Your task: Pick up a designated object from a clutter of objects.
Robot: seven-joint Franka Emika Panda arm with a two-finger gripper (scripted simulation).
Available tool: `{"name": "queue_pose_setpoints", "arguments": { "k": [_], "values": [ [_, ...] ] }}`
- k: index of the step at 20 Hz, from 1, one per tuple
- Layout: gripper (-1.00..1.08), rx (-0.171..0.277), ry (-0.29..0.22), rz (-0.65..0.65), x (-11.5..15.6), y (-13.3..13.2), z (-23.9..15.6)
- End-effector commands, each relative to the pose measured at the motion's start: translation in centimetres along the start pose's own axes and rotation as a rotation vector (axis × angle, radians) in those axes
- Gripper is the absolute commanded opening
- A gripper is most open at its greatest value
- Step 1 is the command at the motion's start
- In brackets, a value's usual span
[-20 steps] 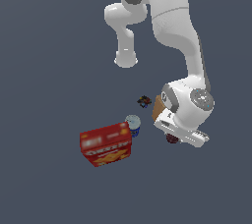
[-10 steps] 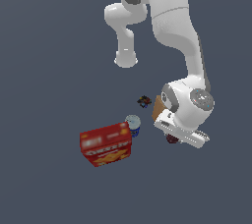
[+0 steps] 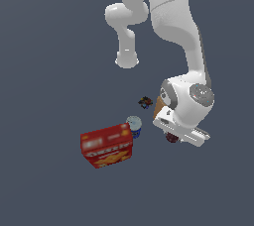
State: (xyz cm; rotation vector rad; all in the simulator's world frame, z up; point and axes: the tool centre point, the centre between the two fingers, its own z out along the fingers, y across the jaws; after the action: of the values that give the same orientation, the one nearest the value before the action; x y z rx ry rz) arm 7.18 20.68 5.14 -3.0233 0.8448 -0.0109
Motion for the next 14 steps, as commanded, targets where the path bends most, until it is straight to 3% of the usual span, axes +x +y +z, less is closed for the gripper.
{"name": "queue_pose_setpoints", "arguments": {
  "k": [1, 14],
  "values": [
    [-1.00, 0.000, 0.001, 0.001, 0.1, 0.7, -1.1],
    [-1.00, -0.001, -0.001, 0.000, 0.8, 7.1, -11.2]
  ]
}}
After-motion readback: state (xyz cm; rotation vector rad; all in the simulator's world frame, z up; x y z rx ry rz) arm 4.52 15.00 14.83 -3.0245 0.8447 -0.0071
